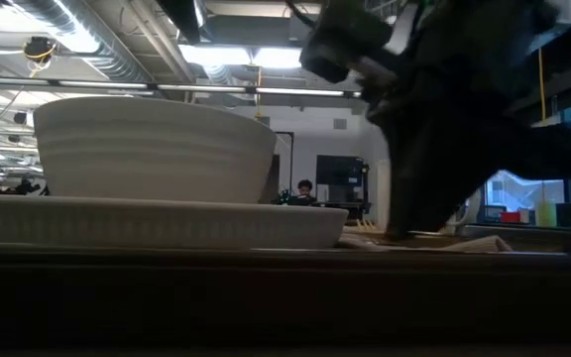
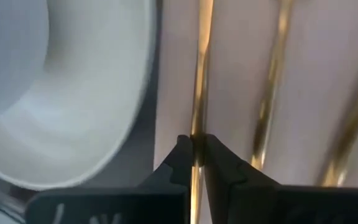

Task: Set up tray
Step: Put the golden knife to the left of the golden fork on the brown serving tray

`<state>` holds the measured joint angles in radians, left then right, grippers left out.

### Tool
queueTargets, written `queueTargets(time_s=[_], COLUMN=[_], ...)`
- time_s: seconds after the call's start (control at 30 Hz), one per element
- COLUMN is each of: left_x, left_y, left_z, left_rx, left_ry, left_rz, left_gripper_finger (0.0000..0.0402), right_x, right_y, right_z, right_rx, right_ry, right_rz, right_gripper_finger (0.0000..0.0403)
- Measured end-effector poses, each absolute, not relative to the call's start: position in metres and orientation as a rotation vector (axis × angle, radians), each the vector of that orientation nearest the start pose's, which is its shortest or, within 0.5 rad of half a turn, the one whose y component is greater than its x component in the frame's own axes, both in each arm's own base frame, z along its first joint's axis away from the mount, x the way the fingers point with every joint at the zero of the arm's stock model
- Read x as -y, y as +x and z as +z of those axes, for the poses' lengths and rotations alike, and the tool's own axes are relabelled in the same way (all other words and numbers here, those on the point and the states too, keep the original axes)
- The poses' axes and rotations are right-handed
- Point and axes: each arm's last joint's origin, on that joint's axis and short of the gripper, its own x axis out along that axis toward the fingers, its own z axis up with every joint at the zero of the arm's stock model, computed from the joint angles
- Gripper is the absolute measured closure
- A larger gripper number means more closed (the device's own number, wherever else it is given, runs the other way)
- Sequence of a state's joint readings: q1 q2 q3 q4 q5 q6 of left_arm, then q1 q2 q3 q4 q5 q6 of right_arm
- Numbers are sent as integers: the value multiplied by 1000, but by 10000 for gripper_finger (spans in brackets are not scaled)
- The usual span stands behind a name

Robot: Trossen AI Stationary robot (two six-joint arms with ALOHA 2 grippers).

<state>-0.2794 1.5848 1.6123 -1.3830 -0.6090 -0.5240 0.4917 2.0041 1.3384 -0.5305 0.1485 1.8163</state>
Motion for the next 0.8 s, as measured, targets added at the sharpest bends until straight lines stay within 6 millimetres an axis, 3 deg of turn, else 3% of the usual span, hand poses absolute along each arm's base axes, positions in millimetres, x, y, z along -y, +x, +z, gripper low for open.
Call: queueTargets(time_s=[0.2,0.8], left_x=[63,62], left_y=[280,280], left_z=[345,345], left_rx=[-1111,-1095], left_ry=[200,217], left_rz=[549,575], left_gripper_finger=[368,368], right_x=[-197,-194], right_y=[343,344], right_z=[150,150], right_rx=[-922,-877], right_ry=[1289,1242], right_rz=[-837,-831], right_gripper_finger=[385,385])
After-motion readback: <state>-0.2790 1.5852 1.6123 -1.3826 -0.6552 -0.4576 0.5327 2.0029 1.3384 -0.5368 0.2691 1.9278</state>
